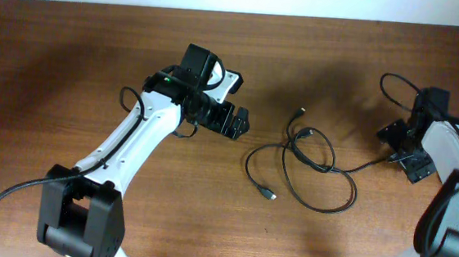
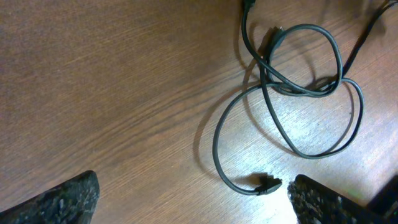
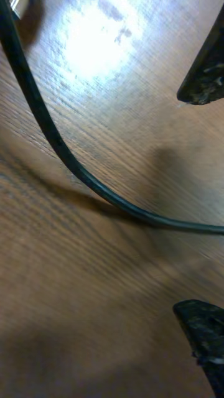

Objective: Untangle cables

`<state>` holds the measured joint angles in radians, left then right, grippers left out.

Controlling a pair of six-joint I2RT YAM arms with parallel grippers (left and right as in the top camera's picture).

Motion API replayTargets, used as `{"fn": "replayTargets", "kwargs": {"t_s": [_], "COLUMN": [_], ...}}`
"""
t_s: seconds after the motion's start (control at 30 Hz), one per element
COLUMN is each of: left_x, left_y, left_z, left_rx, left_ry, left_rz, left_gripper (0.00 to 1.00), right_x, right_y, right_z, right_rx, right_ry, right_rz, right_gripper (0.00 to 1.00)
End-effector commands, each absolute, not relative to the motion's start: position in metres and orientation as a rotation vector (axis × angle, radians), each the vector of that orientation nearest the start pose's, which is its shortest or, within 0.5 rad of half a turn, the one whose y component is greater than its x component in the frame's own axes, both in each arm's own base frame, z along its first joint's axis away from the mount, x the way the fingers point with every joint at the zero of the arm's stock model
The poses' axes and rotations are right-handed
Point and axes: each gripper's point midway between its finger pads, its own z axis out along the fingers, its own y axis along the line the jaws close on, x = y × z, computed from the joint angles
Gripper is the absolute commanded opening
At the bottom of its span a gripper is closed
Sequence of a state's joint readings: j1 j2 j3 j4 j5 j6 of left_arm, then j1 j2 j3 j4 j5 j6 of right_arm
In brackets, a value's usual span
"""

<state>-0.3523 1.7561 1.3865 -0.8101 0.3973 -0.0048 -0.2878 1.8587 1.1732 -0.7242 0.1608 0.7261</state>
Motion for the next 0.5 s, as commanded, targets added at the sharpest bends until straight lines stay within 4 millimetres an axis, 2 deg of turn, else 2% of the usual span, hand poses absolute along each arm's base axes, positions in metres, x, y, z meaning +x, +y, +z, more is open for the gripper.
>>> {"fn": "replayTargets", "kwargs": {"t_s": [0.0,0.1,0.17,0.23,0.3,0.33,0.47], "left_x": [0.357,0.357,0.355,0.355,0.355,0.355,0.355], "left_y": [-0.205,-0.205,-0.204,-0.204,-0.204,-0.204,-0.204], "left_z": [0.123,0.123,0.122,0.122,0.122,0.122,0.122], "left_rx": [0.586,0.585,0.585,0.585,0.585,0.585,0.585], "left_ry": [2.71,2.711,2.717,2.719,2.719,2.72,2.718], "left_rz": [-0.669,-0.669,-0.668,-0.668,-0.668,-0.668,-0.668], "left_gripper": [0.99,0.99,0.99,0.99,0.99,0.99,0.99], "right_x": [0.33,0.327,0.325,0.326,0.329,0.33,0.333], "right_y": [-0.146,-0.167,-0.181,-0.189,-0.195,-0.196,-0.186], "right_z": [-0.01,-0.027,-0.03,-0.029,-0.028,-0.028,-0.029], "right_rx": [1.53,1.606,1.647,1.664,1.667,1.664,1.643], "right_ry": [2.558,2.516,2.474,2.441,2.416,2.409,2.436], "right_rz": [-0.251,-0.255,-0.249,-0.242,-0.237,-0.235,-0.216], "right_gripper": [0.99,0.98,0.93,0.83,0.64,0.5,0.08]}}
